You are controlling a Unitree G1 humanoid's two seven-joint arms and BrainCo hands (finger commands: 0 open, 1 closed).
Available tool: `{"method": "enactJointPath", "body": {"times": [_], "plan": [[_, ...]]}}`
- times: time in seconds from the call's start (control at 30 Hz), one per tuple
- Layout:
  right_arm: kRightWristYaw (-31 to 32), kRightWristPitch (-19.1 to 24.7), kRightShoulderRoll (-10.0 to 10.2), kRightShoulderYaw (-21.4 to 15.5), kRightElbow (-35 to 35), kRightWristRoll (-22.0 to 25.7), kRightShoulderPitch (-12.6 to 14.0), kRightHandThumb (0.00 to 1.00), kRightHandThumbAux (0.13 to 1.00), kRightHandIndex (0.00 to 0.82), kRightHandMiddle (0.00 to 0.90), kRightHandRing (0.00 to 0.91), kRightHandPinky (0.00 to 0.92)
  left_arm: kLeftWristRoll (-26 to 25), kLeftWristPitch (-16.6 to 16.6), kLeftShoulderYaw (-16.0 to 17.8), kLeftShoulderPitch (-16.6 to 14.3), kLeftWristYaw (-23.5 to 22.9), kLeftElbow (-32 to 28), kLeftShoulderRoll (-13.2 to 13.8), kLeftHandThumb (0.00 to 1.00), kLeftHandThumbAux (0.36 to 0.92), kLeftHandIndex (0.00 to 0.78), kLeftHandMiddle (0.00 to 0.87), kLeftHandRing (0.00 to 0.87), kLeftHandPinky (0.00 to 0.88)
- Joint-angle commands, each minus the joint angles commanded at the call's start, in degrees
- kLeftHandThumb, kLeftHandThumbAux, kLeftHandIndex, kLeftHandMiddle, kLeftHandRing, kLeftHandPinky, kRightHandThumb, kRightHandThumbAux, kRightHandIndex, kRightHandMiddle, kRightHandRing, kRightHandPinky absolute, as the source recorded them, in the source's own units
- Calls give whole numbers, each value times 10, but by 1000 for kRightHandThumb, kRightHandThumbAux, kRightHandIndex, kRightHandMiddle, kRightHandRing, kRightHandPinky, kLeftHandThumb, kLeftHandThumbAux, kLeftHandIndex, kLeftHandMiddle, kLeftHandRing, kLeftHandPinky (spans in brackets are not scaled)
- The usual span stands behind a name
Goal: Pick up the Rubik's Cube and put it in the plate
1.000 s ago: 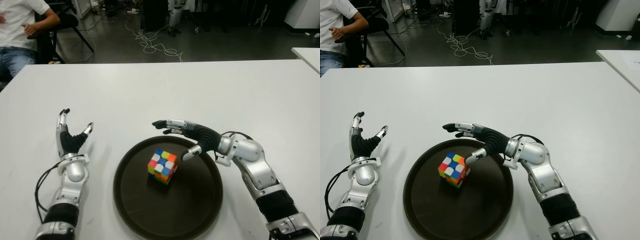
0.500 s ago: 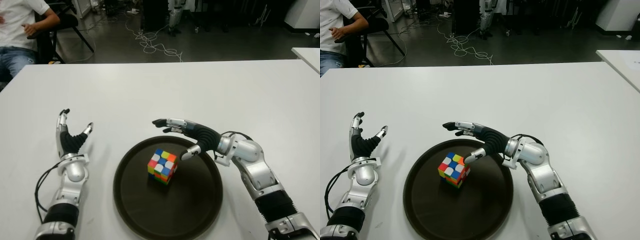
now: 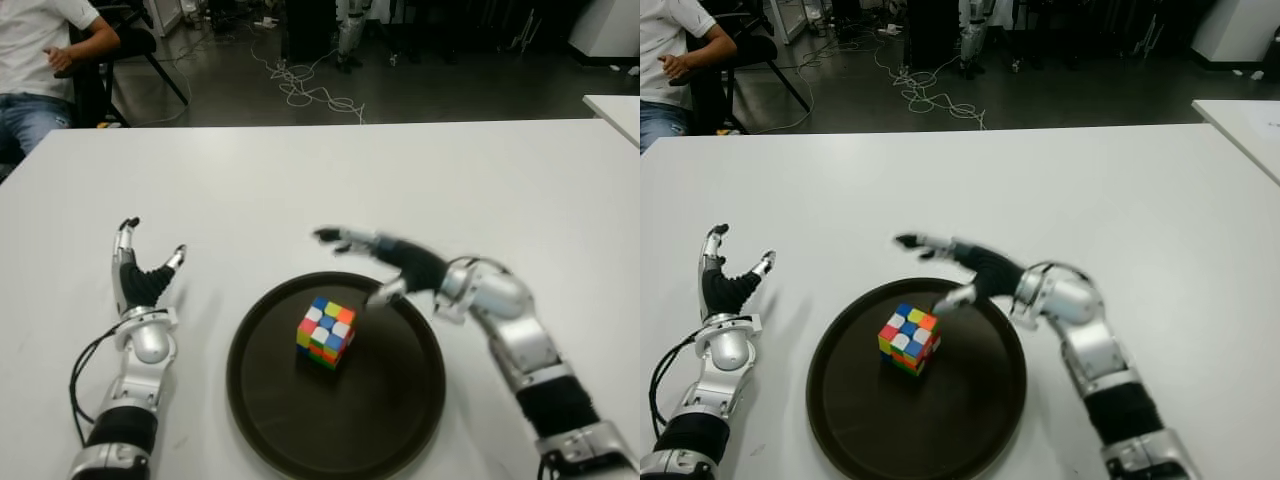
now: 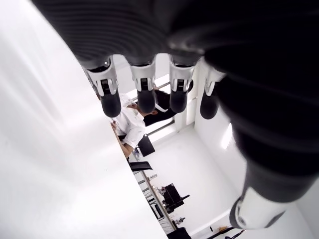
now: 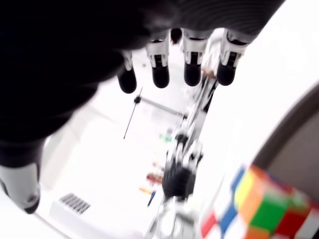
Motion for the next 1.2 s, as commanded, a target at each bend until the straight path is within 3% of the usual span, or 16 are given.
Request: {"method": "enactJointPath", "body": {"times": [0.2,0.33,0.5,0.6,0.77,1.03,1.2], "plan": [[-21,-54,-28,-52,131,11,-52,0,626,0,0,0,0,0,1,0,1,-1,-5,0,0,747,30,54,44,38],[-60,-90,-52,-91,189,4,-56,0,625,0,0,0,0,0,3,0,-2,-2,-2,1,0,746,30,45,34,34],[-122,-123,-43,-103,243,-15,-65,0,653,0,0,0,0,2,3,0,-1,-1,-1,2,0,744,32,45,34,33],[-192,-148,-36,-112,300,-37,-85,0,669,0,0,0,0,4,2,-1,-1,-1,0,5,0,740,32,49,39,37],[-266,-173,-34,-120,338,-58,-90,0,694,0,0,0,0,1,-8,1,-10,-4,26,12,0,732,28,58,58,68],[-407,-172,-9,-126,380,-93,-92,0,708,14,0,0,0,-4,-30,2,-10,-14,41,22,0,695,35,63,61,70],[-459,-166,2,-123,389,-106,-87,0,716,22,0,0,0,-1,-40,1,-8,-18,45,28,0,687,32,48,41,51]]}}
